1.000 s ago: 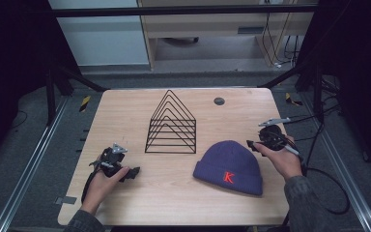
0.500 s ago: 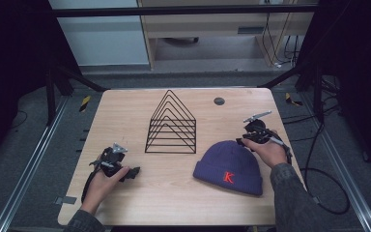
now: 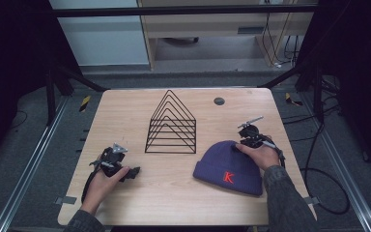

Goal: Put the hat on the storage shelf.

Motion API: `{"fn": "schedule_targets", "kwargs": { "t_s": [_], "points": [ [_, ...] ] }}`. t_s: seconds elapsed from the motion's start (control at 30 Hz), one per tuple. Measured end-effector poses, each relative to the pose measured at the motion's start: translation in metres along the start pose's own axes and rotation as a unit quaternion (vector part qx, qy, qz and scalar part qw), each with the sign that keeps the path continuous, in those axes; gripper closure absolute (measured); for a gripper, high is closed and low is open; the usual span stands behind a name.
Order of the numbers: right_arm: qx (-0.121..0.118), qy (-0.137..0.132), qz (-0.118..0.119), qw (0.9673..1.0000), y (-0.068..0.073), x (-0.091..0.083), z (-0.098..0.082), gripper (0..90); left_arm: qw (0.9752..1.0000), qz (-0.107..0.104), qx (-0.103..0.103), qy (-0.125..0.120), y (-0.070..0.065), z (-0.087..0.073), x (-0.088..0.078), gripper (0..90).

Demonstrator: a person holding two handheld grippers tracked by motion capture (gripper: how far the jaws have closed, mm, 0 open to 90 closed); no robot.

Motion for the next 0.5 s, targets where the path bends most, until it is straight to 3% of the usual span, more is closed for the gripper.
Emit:
{"fn": "schedule_targets", "kwargs": {
  "t_s": [0.1,0.3,0.5],
  "points": [
    [-0.001,0.004,0.001,1.0000,0.0005,0.0010,0.0000,54.7,1.0000,-0.001,0.000,0.000,-0.0001,0.0000,0.0000,0.0],
    [-0.010,0.011,0.012,0.9998,0.0019,0.0015,-0.0004,72.6,1.0000,-0.001,0.000,0.000,-0.0003,0.0003,0.0002,0.0],
    [-0.014,0.006,0.015,0.9998,0.0021,-0.0030,-0.0006,79.0,1.0000,-0.001,0.000,-0.001,-0.0005,0.0002,0.0003,0.0]
  ]
}}
Point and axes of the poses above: each handheld gripper's, and its own axes: x roughly forward along the jaws, z roughly out of its top, y roughly to its left, the point moved 2 cm from there along x, roughly forward along the jaws, and after that the axes turned 10 degrees about -z, right-handed, at the moved point
